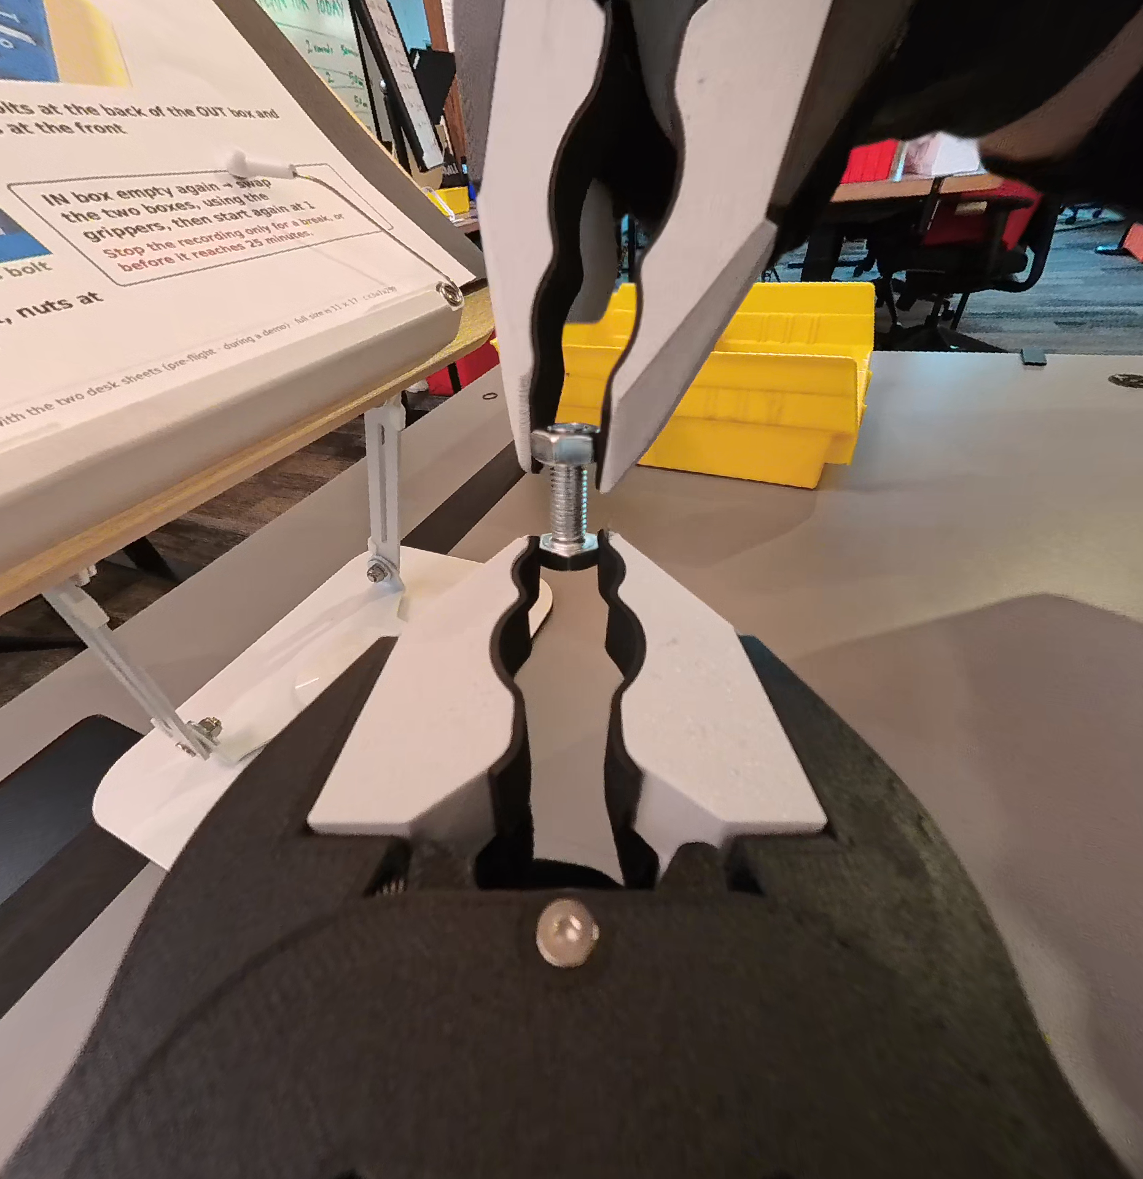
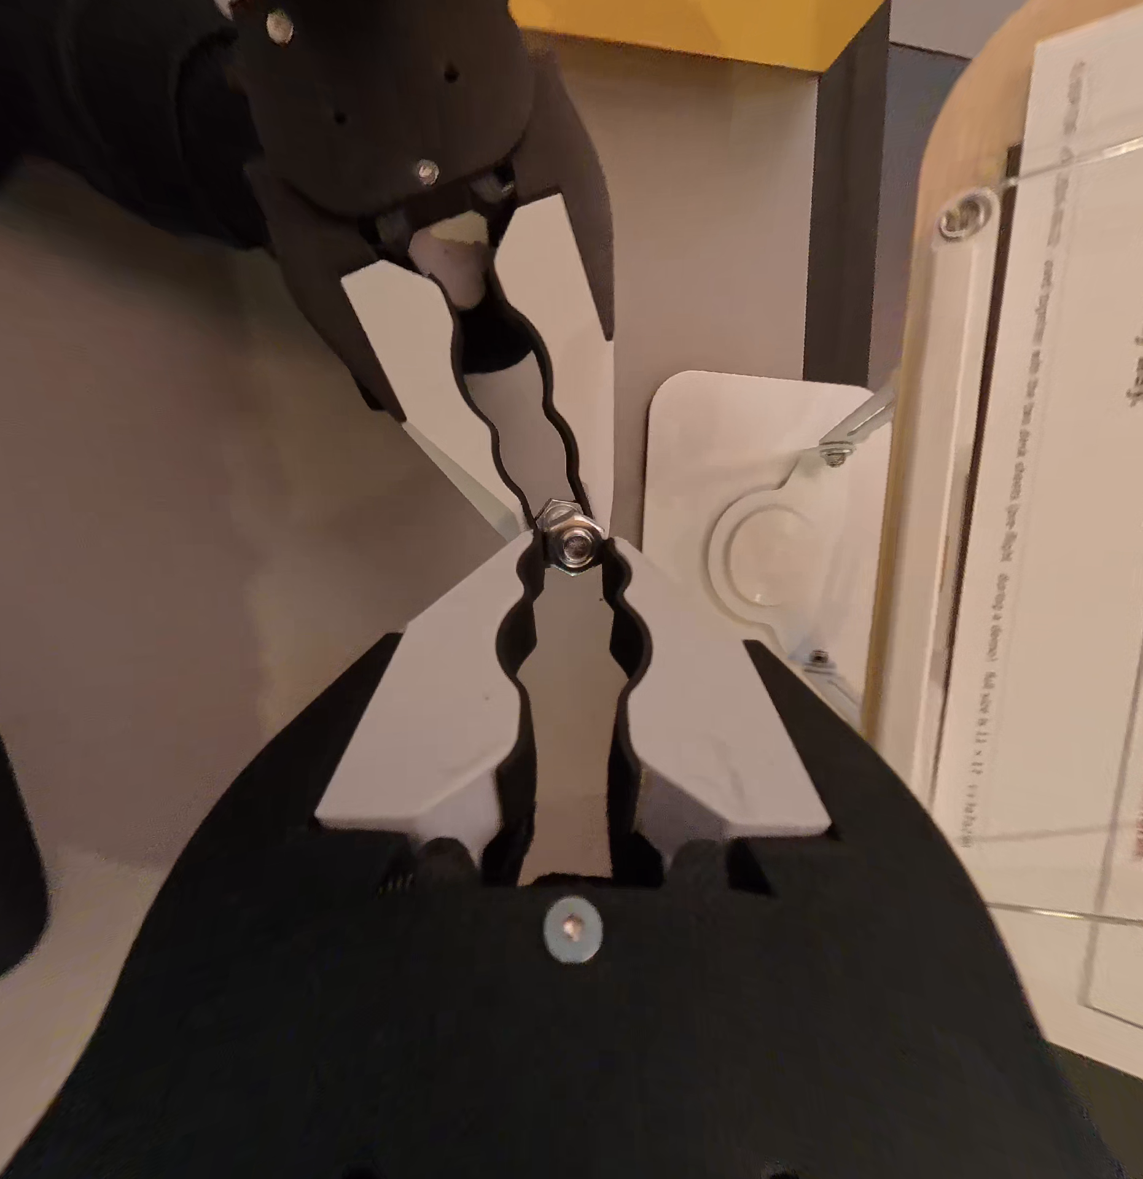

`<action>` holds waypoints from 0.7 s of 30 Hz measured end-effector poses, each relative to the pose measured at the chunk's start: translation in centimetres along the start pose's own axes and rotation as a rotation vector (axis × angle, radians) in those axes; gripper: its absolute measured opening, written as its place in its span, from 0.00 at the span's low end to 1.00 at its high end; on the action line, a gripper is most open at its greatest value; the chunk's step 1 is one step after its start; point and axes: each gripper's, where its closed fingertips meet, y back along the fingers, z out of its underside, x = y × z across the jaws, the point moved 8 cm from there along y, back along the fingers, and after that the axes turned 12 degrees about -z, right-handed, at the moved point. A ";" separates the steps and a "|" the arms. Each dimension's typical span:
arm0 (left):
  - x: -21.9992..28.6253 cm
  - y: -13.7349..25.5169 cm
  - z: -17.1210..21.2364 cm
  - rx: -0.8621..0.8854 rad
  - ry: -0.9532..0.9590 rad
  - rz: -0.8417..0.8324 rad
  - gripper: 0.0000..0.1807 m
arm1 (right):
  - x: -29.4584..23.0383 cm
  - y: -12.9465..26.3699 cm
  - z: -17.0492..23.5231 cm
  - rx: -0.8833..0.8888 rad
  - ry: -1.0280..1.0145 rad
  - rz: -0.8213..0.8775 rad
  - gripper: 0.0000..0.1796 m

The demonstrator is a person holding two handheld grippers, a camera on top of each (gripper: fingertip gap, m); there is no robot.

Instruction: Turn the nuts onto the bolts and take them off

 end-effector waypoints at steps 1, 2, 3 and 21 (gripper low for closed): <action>0.0 0.0 0.0 0.000 -0.001 -0.001 0.09 | -0.1 0.0 -0.2 -0.033 0.041 0.014 0.09; 0.0 0.0 0.0 0.001 -0.002 -0.001 0.09 | -0.2 0.0 -0.3 -0.069 0.086 0.033 0.09; 0.0 0.0 0.0 0.002 -0.001 -0.001 0.09 | -0.4 -0.1 -0.5 -0.107 0.132 0.054 0.09; -0.1 0.1 -0.2 0.010 0.002 0.002 0.09 | -2.6 -0.4 -1.8 -0.390 0.584 0.381 0.17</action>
